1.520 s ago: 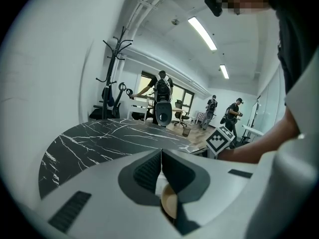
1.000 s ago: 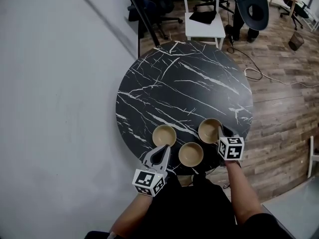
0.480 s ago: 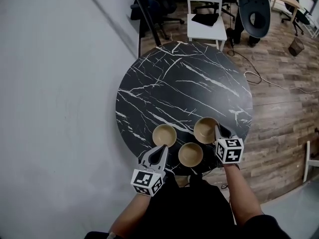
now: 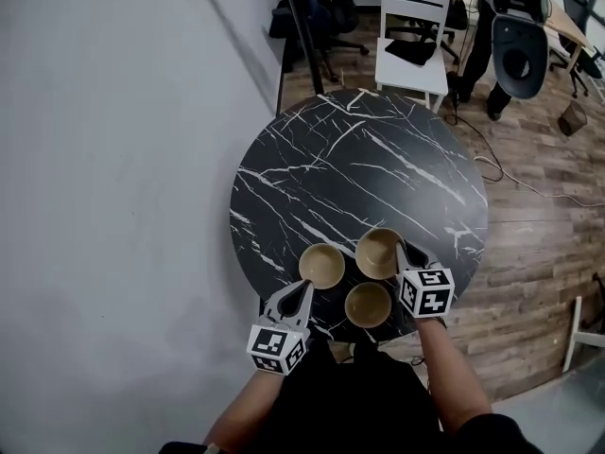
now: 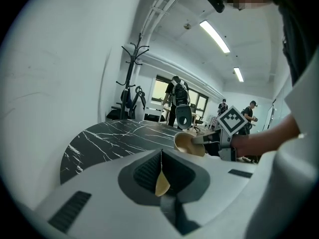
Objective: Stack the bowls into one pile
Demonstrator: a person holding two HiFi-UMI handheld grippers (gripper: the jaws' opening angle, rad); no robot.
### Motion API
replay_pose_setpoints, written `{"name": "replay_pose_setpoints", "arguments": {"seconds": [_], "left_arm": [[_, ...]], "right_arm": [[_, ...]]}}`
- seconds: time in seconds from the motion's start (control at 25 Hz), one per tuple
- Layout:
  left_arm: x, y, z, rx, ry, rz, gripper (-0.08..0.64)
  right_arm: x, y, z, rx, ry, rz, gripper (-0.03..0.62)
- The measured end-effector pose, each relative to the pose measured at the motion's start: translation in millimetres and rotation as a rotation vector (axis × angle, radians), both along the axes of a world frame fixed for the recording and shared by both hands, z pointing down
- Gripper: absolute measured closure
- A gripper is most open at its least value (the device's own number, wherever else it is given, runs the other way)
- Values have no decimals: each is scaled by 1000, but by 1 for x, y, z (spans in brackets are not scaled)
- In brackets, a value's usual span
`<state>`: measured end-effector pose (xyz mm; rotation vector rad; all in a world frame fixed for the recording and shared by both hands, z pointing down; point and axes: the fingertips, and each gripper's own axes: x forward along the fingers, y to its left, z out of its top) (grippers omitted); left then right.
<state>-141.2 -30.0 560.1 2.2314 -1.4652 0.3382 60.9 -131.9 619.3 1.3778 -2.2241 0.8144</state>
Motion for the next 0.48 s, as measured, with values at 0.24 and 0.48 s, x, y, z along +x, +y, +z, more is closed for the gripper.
{"name": "replay_pose_setpoints", "arguments": {"seconds": [0.24,0.48], "left_arm": [[-18,1,4,-9,-10,-35,543],[-41,3,7,-17,-19,-74,543]], "right_arm": [[-45,0,0,-22,-17,-115,565],[-87,2,-7,-42,-26,-234,565]]}}
